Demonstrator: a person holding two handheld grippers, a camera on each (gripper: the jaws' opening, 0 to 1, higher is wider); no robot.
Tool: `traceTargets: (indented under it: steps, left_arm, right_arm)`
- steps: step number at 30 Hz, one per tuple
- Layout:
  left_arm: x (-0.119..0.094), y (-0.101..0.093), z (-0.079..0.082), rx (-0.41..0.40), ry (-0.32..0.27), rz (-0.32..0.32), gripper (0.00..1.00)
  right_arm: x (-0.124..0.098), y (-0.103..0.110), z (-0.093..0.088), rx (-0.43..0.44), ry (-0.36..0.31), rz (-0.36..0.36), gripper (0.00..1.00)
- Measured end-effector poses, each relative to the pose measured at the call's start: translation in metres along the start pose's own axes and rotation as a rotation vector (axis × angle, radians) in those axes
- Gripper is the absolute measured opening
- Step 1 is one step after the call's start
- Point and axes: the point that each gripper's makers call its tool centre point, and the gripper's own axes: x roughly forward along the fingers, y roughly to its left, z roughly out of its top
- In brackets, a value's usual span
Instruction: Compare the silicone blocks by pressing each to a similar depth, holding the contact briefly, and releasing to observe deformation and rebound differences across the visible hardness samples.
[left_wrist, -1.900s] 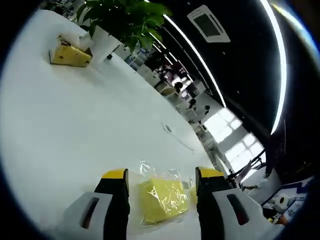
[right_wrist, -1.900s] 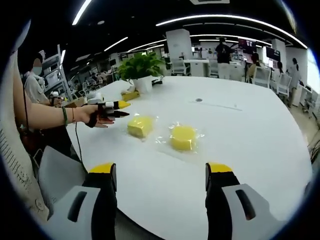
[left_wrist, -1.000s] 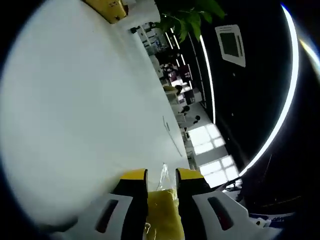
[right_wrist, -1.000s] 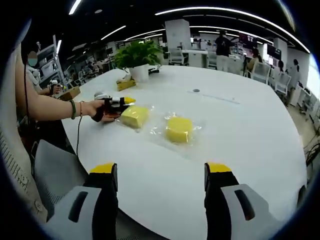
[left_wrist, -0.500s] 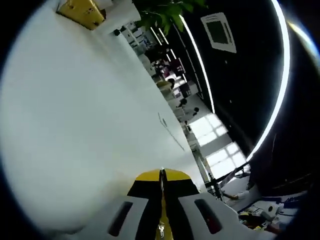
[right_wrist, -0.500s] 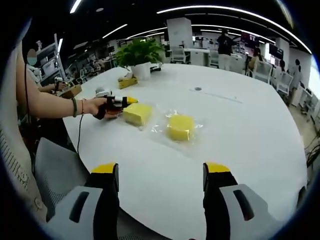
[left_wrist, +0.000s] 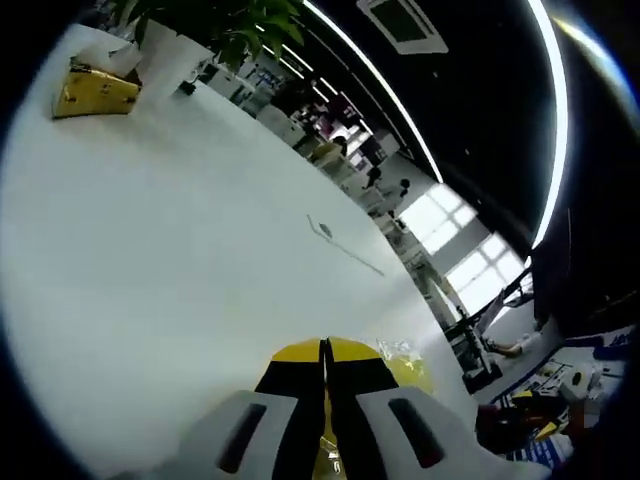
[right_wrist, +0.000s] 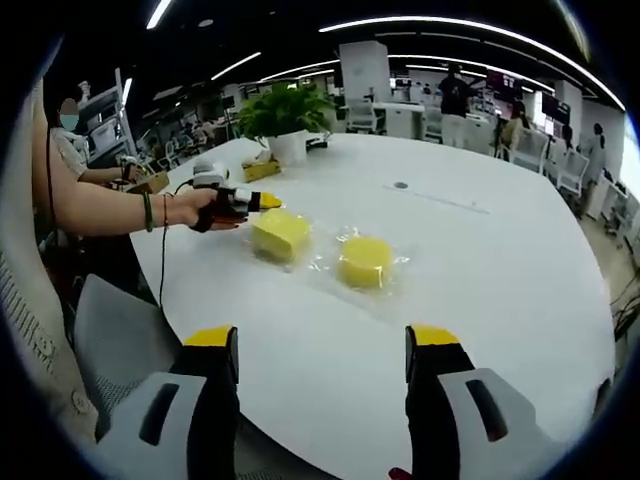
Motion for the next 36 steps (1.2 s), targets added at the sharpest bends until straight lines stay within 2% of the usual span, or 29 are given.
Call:
traceTargets:
  steps: [1,3,6,10,12,15,16,18,19,20,25,32,36]
  left_arm:
    - [-0.002,-0.007,-0.002,-0.023,0.015,-0.008,0.0]
    - [-0.005,-0.014,-0.004,0.019,0.023,-0.006,0.0]
    - [-0.009,-0.032,-0.008,0.053,0.037,-0.048,0.0]
    - [-0.016,-0.051,-0.01,0.103,0.058,-0.058,0.0]
    - [-0.018,-0.059,-0.011,0.111,0.066,-0.069,0.0]
    - [-0.021,-0.072,-0.013,0.082,0.084,-0.091,0.0]
    - [-0.023,-0.081,-0.015,0.074,0.095,-0.116,0.0]
    - [-0.024,-0.087,-0.018,0.082,0.102,-0.123,0.0]
    - [-0.025,-0.095,-0.019,0.08,0.113,-0.158,0.0]
    - [-0.026,-0.099,-0.019,0.067,0.112,-0.166,0.0]
    - [-0.032,-0.126,-0.025,0.132,0.134,-0.211,0.0]
    - [-0.04,-0.151,-0.016,0.169,0.118,-0.247,0.0]
    - [-0.045,-0.172,-0.008,0.194,0.112,-0.292,0.0]
  right_arm:
    - [0.0,0.001,0.001,-0.01,-0.006,0.002,0.64]
    - [-0.002,0.003,0.004,-0.02,-0.019,0.006,0.65]
    - [-0.004,0.005,0.009,-0.023,-0.043,0.012,0.66]
    - [-0.008,0.009,0.013,-0.046,-0.074,0.016,0.67]
    - [-0.011,0.012,0.016,-0.05,-0.101,0.026,0.67]
    - [-0.014,0.015,0.014,-0.052,-0.097,0.038,0.64]
    - [-0.015,0.015,0.013,-0.059,-0.098,0.035,0.64]
    - [-0.017,0.016,0.014,-0.062,-0.103,0.036,0.65]
    - [-0.019,0.018,0.015,-0.057,-0.108,0.043,0.64]
    - [-0.02,0.019,0.017,-0.057,-0.113,0.046,0.64]
    - [-0.023,0.022,0.026,-0.085,-0.145,0.055,0.64]
    - [-0.025,0.021,0.041,-0.128,-0.173,0.065,0.64]
    - [-0.024,0.022,0.052,-0.167,-0.183,0.083,0.64]
